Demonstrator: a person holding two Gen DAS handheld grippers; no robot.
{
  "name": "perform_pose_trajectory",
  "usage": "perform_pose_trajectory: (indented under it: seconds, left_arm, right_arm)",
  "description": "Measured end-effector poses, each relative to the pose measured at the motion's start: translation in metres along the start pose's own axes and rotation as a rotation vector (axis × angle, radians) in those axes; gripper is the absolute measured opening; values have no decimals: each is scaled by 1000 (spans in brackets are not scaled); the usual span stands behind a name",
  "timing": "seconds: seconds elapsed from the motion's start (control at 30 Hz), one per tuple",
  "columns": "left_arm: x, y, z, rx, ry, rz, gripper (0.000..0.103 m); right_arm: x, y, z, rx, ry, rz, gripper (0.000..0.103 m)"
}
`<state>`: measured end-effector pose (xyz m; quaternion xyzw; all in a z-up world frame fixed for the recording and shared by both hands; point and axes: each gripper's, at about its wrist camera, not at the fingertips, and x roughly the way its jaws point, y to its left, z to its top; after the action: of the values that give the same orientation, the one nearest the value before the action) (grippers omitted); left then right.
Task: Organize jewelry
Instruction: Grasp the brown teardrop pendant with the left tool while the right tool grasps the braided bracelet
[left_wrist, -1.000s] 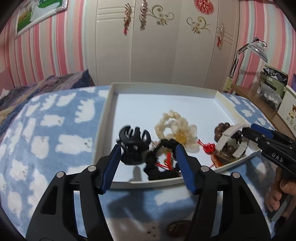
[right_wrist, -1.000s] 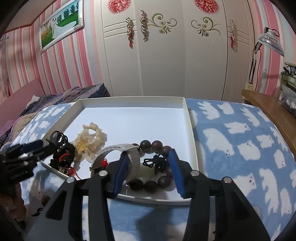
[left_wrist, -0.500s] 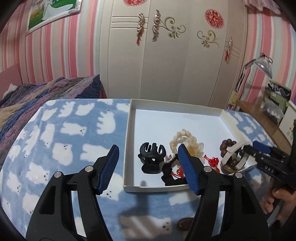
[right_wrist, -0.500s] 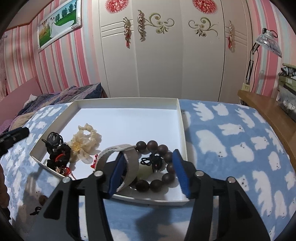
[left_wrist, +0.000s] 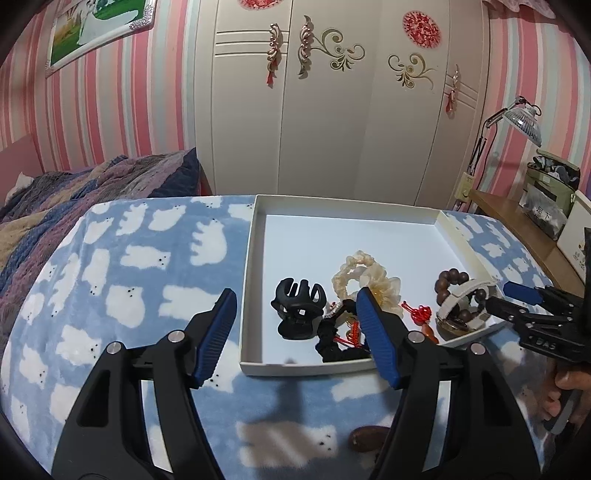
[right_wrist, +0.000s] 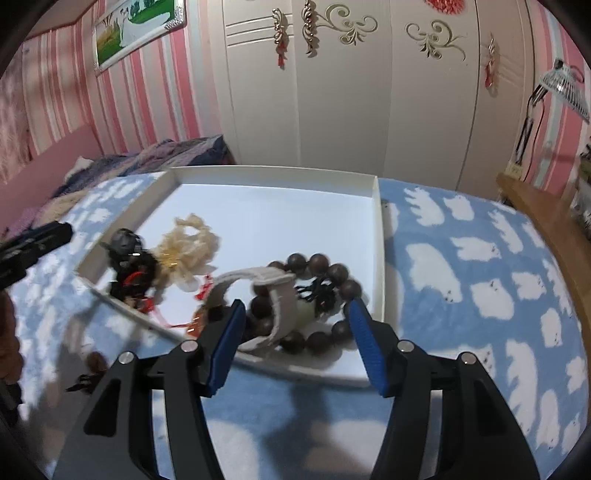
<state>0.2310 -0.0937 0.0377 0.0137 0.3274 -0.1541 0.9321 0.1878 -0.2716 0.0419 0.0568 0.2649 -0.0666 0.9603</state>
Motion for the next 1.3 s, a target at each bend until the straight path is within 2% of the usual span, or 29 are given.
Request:
perform_pose_trajectory:
  seconds: [0.13, 0.3, 0.4, 0.47, 0.57, 0.7, 0.8, 0.9, 0.93, 1.0, 1.07, 1.13, 1.3]
  left_arm:
    - [-18, -5, -15, 30, 17, 0, 68]
    - [-52, -8, -58, 84, 70, 16, 68]
    - [-79, -3, -89, 61, 90, 2, 68]
    - [-94, -1, -107, 32, 102, -8, 68]
    - [-102, -5, -124, -2, 112, -1, 70]
    - [-91, -27, -133, -4, 156, -17, 70]
    - [-79, -46, -128, -3, 187, -26, 70]
    - [-59, -62, -120, 15, 198, 1, 70]
    - [-51, -67, -116, 25, 204, 13, 70]
    - [-36, -73, -110, 35, 214, 35, 70]
    - [-19, -77, -106, 47, 231, 62, 70]
    - [-9, -79, -104, 62, 248, 69, 70]
    - [9, -83, -103, 72, 278, 40, 59]
  right_arm:
    - [-39, -8, -16, -7, -57, -27, 59]
    - [-83, -45, -43, -13, -104, -63, 59]
    - [-101, -79, -64, -60, -94, -130, 59]
    - [-113, -107, -82, -45, -67, -181, 59]
    - [-125, -144, -107, 13, -31, -159, 59]
    - [-123, -170, -128, 6, 4, -101, 59]
    - [-117, -166, -137, -73, 21, -57, 59]
    - [-108, -161, -139, -106, 49, -33, 57]
    - [-102, -160, -139, -110, 66, -29, 56]
    - [-97, -160, -143, -109, 95, -28, 44]
    - [-93, -160, -144, -109, 116, -27, 37]
    - [-93, -159, -145, -114, 123, -18, 34]
    - [-91, -154, -147, -131, 128, -21, 28]
